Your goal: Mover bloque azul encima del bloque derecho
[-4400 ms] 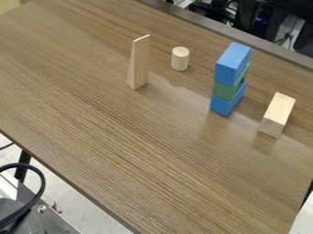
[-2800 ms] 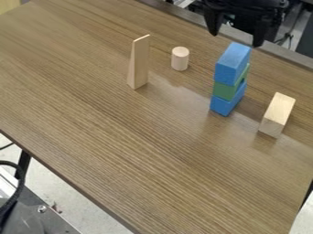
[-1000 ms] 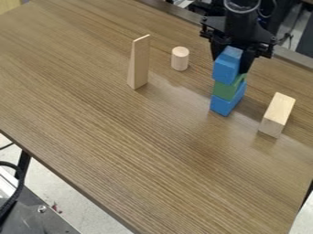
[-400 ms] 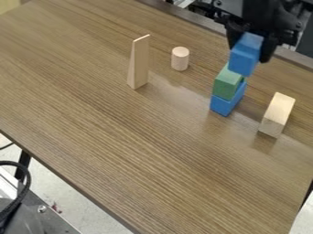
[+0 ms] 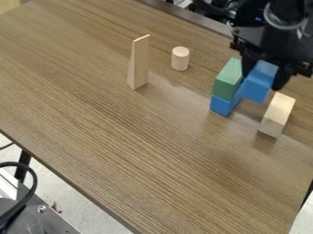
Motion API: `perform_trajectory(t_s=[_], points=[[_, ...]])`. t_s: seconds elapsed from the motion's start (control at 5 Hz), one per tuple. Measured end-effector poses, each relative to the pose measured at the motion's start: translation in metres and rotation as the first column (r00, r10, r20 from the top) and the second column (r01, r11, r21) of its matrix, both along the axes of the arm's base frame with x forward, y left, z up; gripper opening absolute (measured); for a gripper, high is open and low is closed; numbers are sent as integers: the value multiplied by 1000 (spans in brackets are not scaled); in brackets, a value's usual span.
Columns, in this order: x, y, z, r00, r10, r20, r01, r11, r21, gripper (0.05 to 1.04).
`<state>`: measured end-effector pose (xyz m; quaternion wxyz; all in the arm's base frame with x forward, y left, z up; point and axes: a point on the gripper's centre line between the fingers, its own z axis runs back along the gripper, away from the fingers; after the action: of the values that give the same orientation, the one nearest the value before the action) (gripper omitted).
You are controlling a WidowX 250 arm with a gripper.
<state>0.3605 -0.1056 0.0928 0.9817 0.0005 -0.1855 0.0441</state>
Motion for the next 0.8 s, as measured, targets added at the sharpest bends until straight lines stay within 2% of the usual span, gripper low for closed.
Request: perform_trajectory(t_s=[0.2, 0.6, 0.8], points=[[3, -6, -13, 999, 11, -32, -11, 1000, -13, 583], [10, -14, -20, 997, 48, -62, -53, 995, -81, 583], [14, -17, -16, 998, 47, -52, -52, 994, -96, 583]])
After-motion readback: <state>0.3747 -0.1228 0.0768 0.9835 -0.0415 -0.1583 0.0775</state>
